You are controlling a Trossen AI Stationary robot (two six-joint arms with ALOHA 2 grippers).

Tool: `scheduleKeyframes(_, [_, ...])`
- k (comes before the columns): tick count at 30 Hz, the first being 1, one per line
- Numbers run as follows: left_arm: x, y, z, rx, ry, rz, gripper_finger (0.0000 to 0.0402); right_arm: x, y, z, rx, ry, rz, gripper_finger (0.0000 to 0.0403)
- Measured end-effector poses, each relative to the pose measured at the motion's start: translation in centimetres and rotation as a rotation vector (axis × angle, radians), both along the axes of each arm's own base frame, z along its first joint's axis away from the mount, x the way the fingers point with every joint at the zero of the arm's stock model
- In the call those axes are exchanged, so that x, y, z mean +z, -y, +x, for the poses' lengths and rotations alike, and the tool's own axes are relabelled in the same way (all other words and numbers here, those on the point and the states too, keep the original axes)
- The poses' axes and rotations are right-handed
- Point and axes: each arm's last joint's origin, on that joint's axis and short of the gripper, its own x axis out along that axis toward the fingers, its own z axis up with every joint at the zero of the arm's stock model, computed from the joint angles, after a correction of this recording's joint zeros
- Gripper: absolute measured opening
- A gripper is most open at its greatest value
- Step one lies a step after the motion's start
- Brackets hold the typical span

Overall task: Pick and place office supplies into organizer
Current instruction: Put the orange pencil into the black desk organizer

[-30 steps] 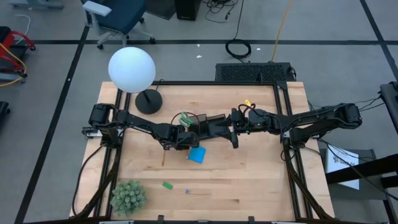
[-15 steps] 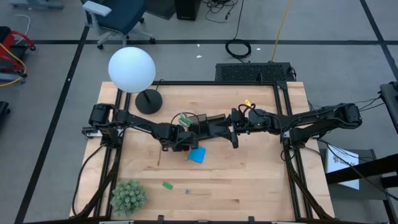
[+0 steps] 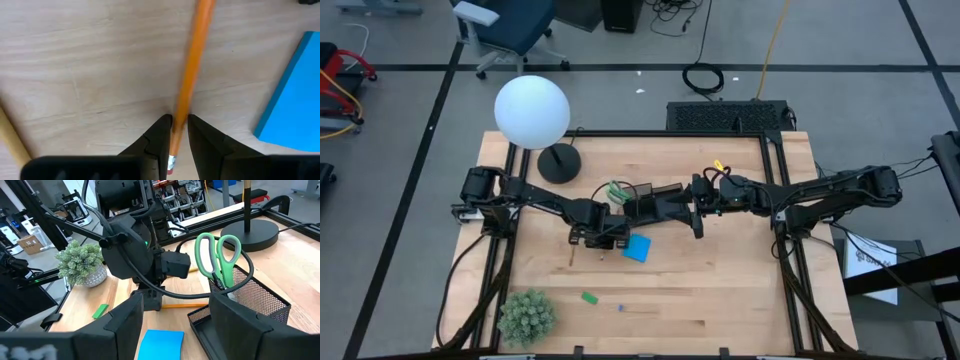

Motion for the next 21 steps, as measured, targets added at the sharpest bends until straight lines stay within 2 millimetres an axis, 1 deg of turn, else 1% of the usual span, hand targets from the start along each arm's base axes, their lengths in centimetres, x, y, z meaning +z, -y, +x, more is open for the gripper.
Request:
scheduleKeyframes(8, [0.0, 0.3, -0.1, -0.091, 0.012, 0.058, 0.0082, 0.0, 0.0, 0.0, 0.001, 0.0, 0.0, 0.0217])
scheduleKeyframes(21, [-0.1, 1.4, -0.5, -0.158, -0.004, 0.102, 0.0081, 0.0, 0.0, 0.0, 0.0, 0.0, 0.0, 0.0217])
